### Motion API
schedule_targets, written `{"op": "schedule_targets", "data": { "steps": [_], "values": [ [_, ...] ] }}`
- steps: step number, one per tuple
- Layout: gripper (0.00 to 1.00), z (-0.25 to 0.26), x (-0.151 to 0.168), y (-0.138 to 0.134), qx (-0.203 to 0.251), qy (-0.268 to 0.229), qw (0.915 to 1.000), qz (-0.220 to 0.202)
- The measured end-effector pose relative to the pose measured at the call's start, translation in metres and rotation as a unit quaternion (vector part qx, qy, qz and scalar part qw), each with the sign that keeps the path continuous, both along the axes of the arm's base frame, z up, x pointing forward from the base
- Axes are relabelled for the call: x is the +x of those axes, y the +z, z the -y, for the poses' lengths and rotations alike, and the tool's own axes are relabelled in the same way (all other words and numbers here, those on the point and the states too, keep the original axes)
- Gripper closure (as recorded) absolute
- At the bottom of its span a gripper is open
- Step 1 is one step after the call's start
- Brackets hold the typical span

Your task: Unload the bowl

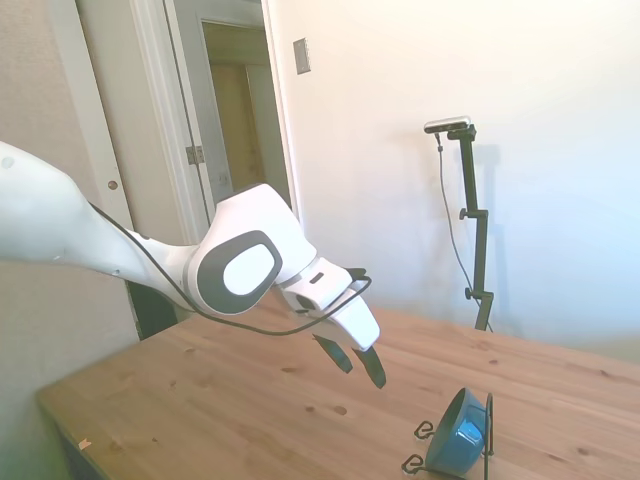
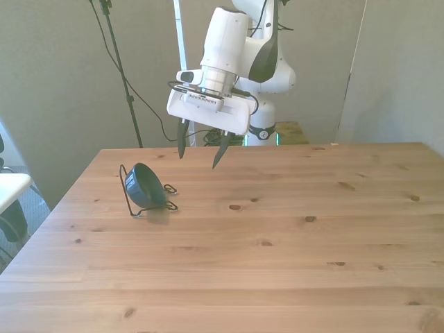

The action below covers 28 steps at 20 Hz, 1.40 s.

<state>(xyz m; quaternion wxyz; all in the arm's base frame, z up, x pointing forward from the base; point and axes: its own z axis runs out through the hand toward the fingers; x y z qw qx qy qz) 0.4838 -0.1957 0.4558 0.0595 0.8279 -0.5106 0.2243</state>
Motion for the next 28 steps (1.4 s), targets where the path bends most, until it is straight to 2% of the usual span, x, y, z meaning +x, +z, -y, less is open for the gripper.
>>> {"op": "schedule_targets", "data": {
  "steps": [6,10,14,22,23,28],
  "values": [
    [0.00,0.042,0.005,-0.011,-0.058,-0.071,0.9958,0.003],
    [0.00,0.066,0.008,-0.014,-0.081,-0.099,0.9917,0.006],
    [0.00,0.081,0.008,-0.025,-0.085,-0.114,0.9899,-0.002],
    [0.00,0.105,0.010,-0.030,-0.094,-0.129,0.9871,-0.008],
    [1.00,0.106,0.012,-0.031,-0.098,-0.130,0.9866,-0.008],
    [1.00,0.110,0.015,-0.035,-0.114,-0.132,0.9845,-0.011]
  ]
}}
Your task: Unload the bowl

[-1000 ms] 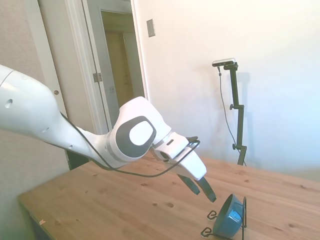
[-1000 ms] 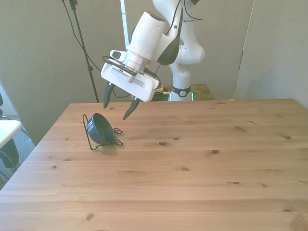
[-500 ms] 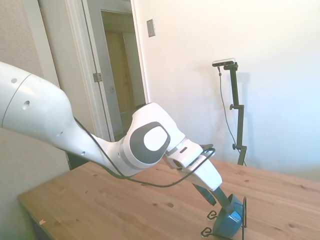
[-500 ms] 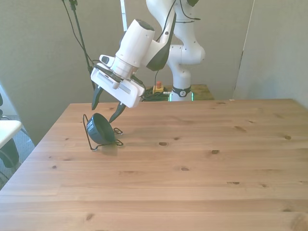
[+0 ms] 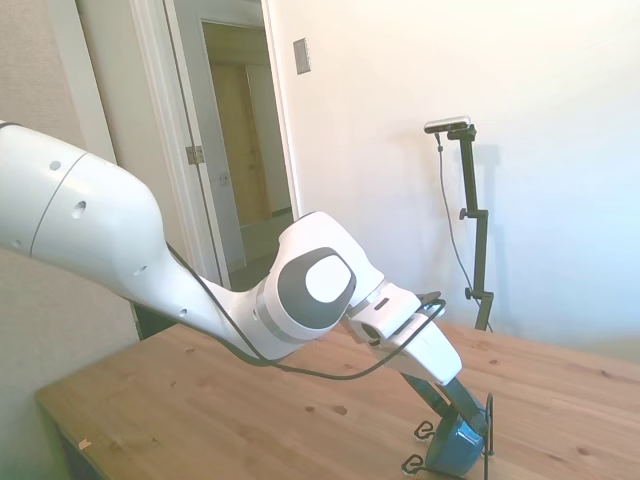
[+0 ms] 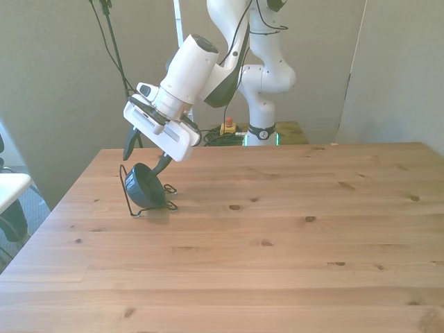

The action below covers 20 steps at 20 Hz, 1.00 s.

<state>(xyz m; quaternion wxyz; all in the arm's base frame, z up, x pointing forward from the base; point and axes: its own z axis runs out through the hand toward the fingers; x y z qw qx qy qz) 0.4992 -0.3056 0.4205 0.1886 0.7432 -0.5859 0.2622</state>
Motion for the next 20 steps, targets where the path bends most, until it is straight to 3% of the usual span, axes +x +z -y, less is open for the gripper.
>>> {"op": "schedule_targets", "data": {
  "steps": [20],
  "values": [
    [1.00,0.0066,-0.0103,-0.0101,-0.006,-0.011,0.9998,-0.013]
  ]
}}
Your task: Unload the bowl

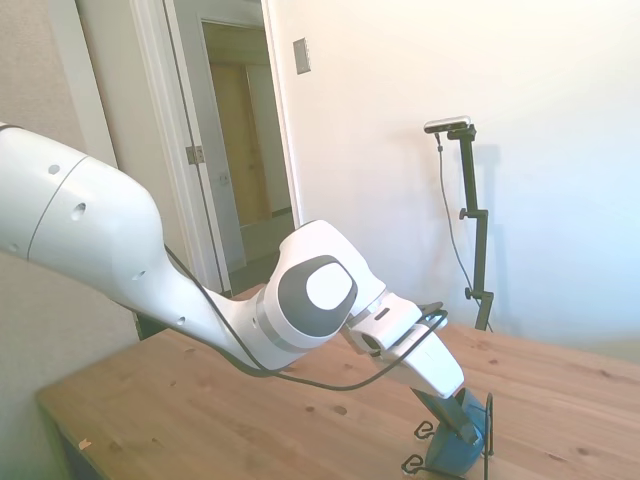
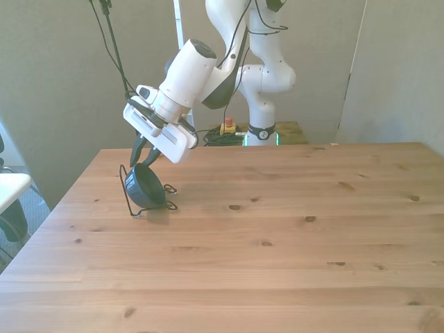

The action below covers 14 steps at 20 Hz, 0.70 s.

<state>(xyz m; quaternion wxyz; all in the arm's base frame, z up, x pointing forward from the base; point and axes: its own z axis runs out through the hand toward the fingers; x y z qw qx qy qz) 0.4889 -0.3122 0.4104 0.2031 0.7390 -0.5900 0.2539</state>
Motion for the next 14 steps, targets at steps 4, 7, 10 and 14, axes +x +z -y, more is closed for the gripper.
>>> {"op": "schedule_targets", "data": {
  "steps": [4,7,10,14],
  "values": [
    [1.00,0.000,-0.001,0.000,0.000,0.000,1.0000,-0.001],
    [1.00,-0.003,0.000,0.002,-0.010,0.009,0.9999,-0.005],
    [1.00,-0.005,0.001,0.007,-0.020,0.017,0.9996,-0.005],
    [1.00,-0.022,-0.001,0.015,-0.014,0.029,0.9995,0.003]
  ]
}}
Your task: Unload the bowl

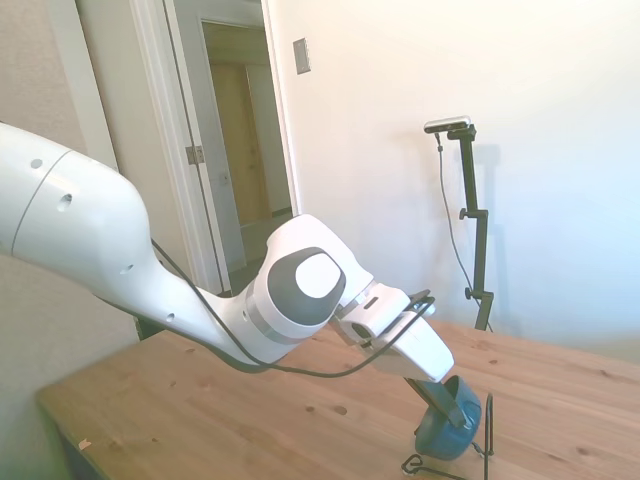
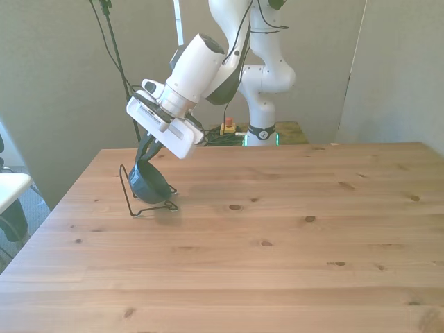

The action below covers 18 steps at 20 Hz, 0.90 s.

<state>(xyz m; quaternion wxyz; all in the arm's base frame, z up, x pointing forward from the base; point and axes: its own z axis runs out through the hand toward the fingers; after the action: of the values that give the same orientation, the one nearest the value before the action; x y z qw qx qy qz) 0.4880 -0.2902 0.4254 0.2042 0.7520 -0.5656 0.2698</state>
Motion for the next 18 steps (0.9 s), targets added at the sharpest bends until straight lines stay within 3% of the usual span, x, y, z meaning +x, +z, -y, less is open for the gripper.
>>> {"op": "schedule_targets", "data": {
  "steps": [3,6,9,12,18],
  "values": [
    [1.00,-0.029,0.000,0.012,0.042,0.025,0.9987,0.015],
    [1.00,-0.069,0.006,0.017,0.111,0.066,0.9913,0.025],
    [1.00,-0.103,0.016,0.010,0.184,0.099,0.9776,0.024],
    [1.00,-0.127,0.028,0.000,0.258,0.125,0.9581,0.004],
    [1.00,-0.137,0.079,-0.027,0.326,0.122,0.9366,-0.040]
  ]
}}
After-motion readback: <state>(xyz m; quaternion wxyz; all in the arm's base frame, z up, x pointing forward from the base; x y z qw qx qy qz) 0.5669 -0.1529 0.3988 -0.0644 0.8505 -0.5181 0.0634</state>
